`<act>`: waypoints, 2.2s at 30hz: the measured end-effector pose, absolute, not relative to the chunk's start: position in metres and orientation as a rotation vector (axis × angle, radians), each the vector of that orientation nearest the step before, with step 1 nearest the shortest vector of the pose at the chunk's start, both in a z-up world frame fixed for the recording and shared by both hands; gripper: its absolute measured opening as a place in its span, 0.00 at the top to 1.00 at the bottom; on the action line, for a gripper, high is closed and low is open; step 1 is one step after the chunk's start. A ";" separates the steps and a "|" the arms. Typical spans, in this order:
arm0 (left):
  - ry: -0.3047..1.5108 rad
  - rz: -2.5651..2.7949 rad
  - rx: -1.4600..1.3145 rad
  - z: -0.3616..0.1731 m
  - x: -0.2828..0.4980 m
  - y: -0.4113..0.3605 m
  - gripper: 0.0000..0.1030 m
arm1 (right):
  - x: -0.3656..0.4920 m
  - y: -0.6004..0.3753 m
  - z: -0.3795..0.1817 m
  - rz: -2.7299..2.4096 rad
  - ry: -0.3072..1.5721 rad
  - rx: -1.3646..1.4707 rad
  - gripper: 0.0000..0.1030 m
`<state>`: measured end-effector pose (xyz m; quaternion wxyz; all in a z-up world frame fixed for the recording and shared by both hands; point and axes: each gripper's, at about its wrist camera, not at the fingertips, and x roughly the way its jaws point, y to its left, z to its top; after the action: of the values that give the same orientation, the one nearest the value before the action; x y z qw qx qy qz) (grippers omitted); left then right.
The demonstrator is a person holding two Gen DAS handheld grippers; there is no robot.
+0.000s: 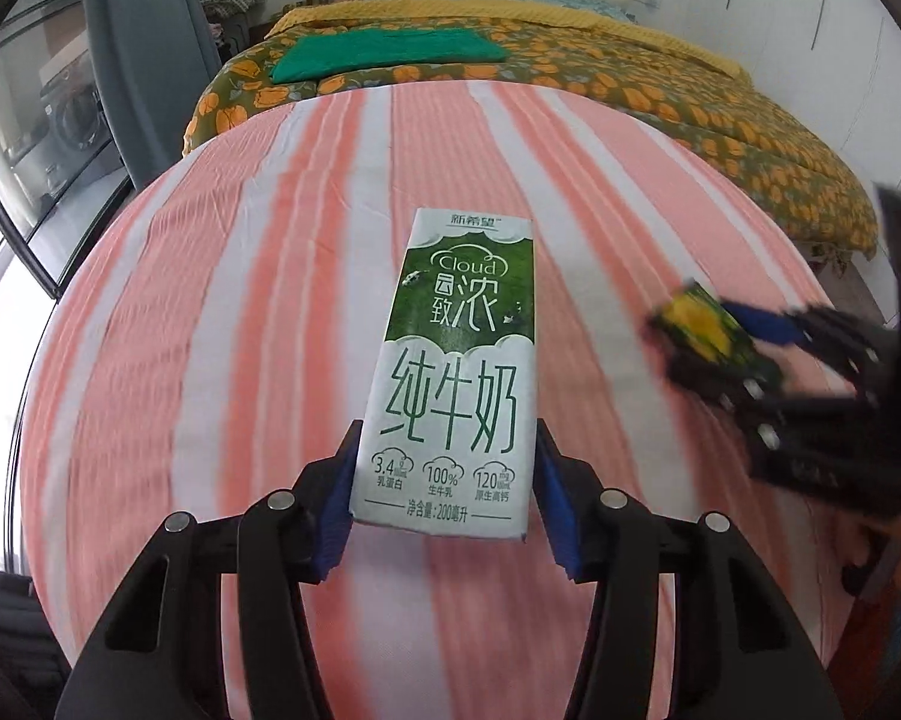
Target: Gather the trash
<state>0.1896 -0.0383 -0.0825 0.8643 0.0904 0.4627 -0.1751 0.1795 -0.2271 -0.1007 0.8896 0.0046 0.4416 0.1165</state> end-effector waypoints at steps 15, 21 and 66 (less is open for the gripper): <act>0.979 -0.343 0.195 -0.099 0.177 -0.047 0.15 | 0.169 -0.220 -0.096 0.287 0.952 -0.105 0.49; 0.952 -0.299 0.175 -0.104 0.168 -0.041 0.06 | 0.146 -0.223 -0.095 0.290 0.958 -0.126 0.56; 1.052 -0.379 0.204 -0.085 0.218 -0.064 0.45 | 0.165 -0.237 -0.090 0.363 1.048 -0.082 0.61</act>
<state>0.2182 -0.0643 -0.0852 0.8429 0.0968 0.4980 -0.1794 0.1654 -0.2366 -0.0898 0.8493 -0.0387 0.4974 0.1724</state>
